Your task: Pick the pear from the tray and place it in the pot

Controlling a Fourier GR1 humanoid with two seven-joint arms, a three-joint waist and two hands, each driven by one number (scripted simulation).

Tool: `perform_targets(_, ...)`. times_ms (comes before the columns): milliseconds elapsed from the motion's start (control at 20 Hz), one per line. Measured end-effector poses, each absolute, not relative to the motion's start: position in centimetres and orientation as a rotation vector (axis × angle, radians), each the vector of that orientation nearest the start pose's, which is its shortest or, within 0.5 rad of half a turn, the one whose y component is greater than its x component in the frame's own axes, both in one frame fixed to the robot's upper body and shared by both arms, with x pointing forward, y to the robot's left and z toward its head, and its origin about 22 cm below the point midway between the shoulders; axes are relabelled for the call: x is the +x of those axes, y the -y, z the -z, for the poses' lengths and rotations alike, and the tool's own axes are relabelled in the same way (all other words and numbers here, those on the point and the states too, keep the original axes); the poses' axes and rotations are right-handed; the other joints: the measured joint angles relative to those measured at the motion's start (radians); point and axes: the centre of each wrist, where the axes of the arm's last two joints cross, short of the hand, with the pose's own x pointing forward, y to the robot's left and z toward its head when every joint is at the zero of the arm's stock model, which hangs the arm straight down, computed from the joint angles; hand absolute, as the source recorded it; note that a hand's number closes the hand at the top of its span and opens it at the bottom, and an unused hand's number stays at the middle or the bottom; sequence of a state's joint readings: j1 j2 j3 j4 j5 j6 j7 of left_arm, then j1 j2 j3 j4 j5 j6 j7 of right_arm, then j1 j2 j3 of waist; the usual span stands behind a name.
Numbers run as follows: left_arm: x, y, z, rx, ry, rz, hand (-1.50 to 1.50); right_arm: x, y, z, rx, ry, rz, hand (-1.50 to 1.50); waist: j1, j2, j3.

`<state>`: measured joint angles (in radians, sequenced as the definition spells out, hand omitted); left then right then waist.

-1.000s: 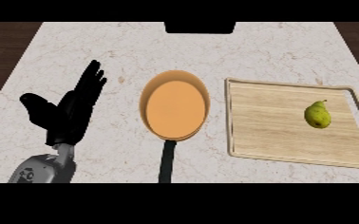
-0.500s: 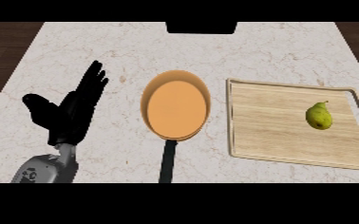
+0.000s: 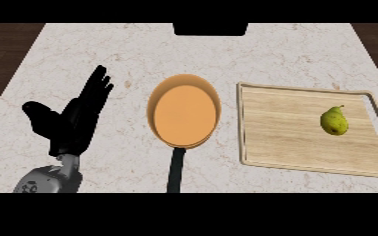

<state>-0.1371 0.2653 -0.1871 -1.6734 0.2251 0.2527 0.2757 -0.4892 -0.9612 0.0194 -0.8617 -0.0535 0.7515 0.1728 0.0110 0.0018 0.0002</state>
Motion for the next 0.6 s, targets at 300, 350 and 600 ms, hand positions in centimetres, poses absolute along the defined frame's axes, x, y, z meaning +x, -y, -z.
perform_targets(300,26.1,-22.4,-6.1,0.012,1.470,0.016,0.00,31.9,46.9,-13.9,-0.333,0.846,-0.772,-1.50,-0.008,-0.002,0.000)
perform_targets(350,26.4,-22.6,-6.1,0.014,1.468,0.013,0.00,31.8,46.9,-13.8,-0.335,0.848,-0.769,-1.50,-0.009,-0.002,0.000)
perform_targets(600,26.1,-22.9,-6.4,0.014,1.473,0.011,0.00,32.3,46.2,-14.1,-0.347,0.869,-0.742,-1.50,-0.008,-0.002,0.000)
